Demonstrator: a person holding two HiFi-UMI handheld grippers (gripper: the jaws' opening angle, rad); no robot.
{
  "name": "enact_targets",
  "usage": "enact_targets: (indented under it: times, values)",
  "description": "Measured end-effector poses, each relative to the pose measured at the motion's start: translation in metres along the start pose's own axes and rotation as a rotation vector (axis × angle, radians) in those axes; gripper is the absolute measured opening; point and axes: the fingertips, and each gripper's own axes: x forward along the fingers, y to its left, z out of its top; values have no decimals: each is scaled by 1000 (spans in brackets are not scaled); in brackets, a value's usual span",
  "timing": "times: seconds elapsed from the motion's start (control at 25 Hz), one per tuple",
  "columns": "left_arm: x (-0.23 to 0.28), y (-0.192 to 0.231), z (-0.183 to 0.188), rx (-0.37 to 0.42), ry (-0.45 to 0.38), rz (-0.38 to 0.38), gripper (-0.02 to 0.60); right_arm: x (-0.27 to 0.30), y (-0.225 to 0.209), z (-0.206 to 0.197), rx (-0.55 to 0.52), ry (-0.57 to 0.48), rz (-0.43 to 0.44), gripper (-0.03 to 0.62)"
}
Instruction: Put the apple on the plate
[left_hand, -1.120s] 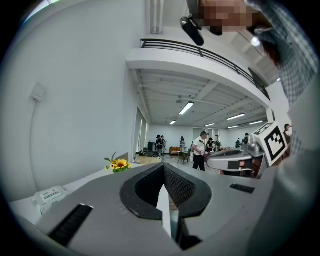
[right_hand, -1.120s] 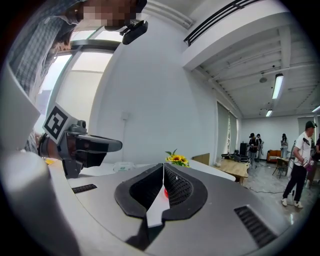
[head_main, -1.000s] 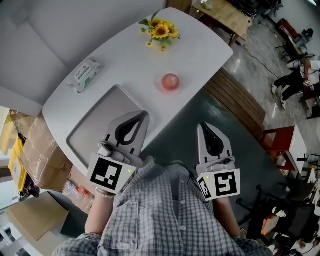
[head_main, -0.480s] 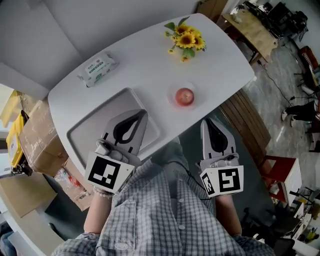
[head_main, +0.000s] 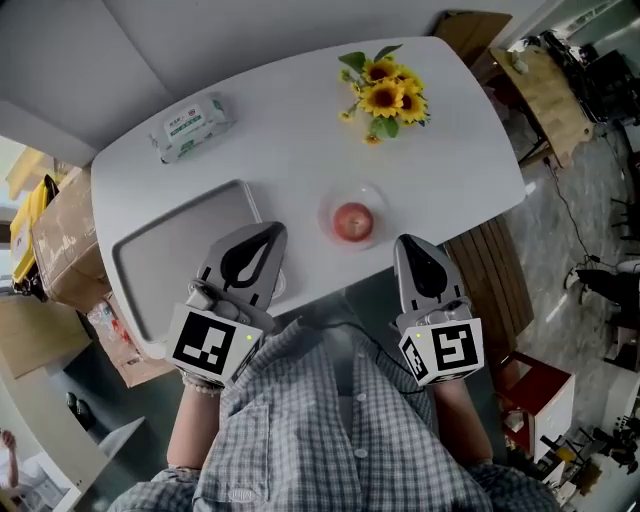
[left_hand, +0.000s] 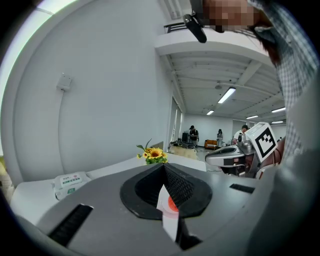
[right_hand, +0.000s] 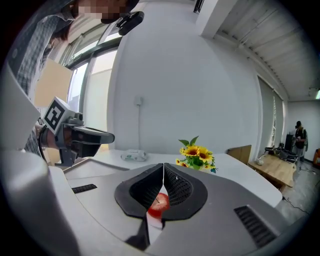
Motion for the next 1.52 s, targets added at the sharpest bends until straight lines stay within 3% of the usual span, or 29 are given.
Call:
enact_targets:
  times: [0.12,0.32,0.76,1.04,1.12,1.24,1.52]
  values:
    - [14,-2,-8,-22,16,48,8,13,-19,-8,-3,25,50,23]
    - [39,2,-36,-141,78,117,8,39,-43,-32,20,102,144,23]
    - [74,3,-105,-365,235,177,9,80,-52,-110,245,398,381,23]
    - [86,-1,-135,-442,280,178,12,94,-57,-140,309,491,394,29]
    - [91,-1,-140,-471,287,172,57,98,-58,-147,320,510,394,47]
    - [98,2,-147,-486,304,179,70,102,-59,-154,331,532,402,79]
    - [108,13,-179,-506,412,238,93,113,-56,-168,314,576,404,94]
